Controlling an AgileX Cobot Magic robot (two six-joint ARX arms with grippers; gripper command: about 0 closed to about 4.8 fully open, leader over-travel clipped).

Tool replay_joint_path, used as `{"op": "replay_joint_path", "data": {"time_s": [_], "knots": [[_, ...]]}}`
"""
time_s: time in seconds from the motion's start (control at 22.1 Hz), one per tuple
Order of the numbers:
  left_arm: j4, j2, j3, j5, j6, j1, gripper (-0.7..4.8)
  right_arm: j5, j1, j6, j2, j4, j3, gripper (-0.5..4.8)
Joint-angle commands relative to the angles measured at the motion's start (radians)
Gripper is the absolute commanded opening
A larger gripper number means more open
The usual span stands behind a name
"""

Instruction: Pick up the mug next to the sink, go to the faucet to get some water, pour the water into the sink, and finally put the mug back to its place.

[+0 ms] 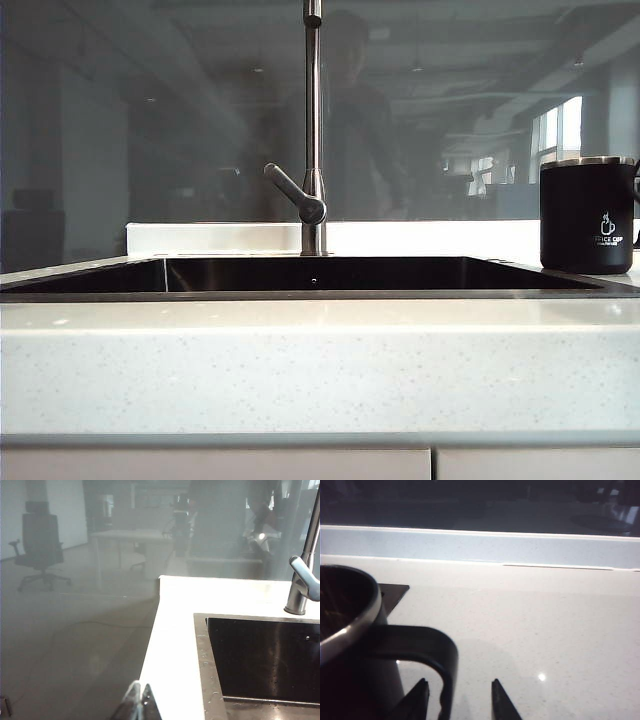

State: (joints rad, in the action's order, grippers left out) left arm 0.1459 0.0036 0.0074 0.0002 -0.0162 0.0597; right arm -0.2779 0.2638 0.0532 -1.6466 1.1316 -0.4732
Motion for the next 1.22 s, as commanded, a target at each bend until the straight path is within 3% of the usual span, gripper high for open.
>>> {"op": "replay_joint_path", "data": {"time_s": [0.05, 0.23, 0.36, 0.5, 0.63, 0.77, 0.86, 0.95, 1.04, 1.22], "knots": [[0.010, 0.000, 0.003, 0.004, 0.000, 0.001, -0.05, -0.013, -0.001, -0.001, -0.052, 0.019, -0.052, 1.80], [0.011, 0.000, 0.003, 0.004, 0.000, 0.001, -0.05, -0.013, -0.002, -0.032, -0.088, 0.033, -0.080, 1.74], [0.011, 0.000, 0.003, 0.004, 0.000, 0.001, -0.05, -0.013, -0.002, -0.044, -0.095, 0.039, -0.081, 0.92], [0.011, 0.000, 0.003, 0.004, 0.000, 0.002, -0.05, -0.013, -0.002, -0.091, -0.095, 0.041, -0.081, 0.79], [0.013, 0.000, 0.003, 0.005, 0.000, 0.002, -0.05, -0.013, -0.002, -0.141, -0.095, 0.050, -0.081, 0.10], [0.029, 0.000, 0.003, 0.006, -0.003, 0.002, -0.05, -0.013, -0.002, -0.168, -0.094, 0.056, -0.086, -0.01], [0.085, 0.000, 0.003, 0.031, -0.051, 0.002, -0.06, -0.013, -0.002, -0.216, -0.094, 0.091, -0.086, -0.01], [0.169, 0.005, 0.003, 0.031, -0.159, 0.002, -0.06, -0.013, -0.002, -0.294, -0.094, 0.171, -0.088, -0.02], [0.264, 0.038, 0.005, 0.058, -0.253, 0.001, -0.06, -0.022, -0.008, -0.454, -0.092, 0.232, -0.111, -0.02], [0.378, 0.152, 0.015, 0.105, -0.257, 0.001, -0.06, -0.132, -0.079, -0.586, -0.075, 0.218, -0.214, -0.02]]}}
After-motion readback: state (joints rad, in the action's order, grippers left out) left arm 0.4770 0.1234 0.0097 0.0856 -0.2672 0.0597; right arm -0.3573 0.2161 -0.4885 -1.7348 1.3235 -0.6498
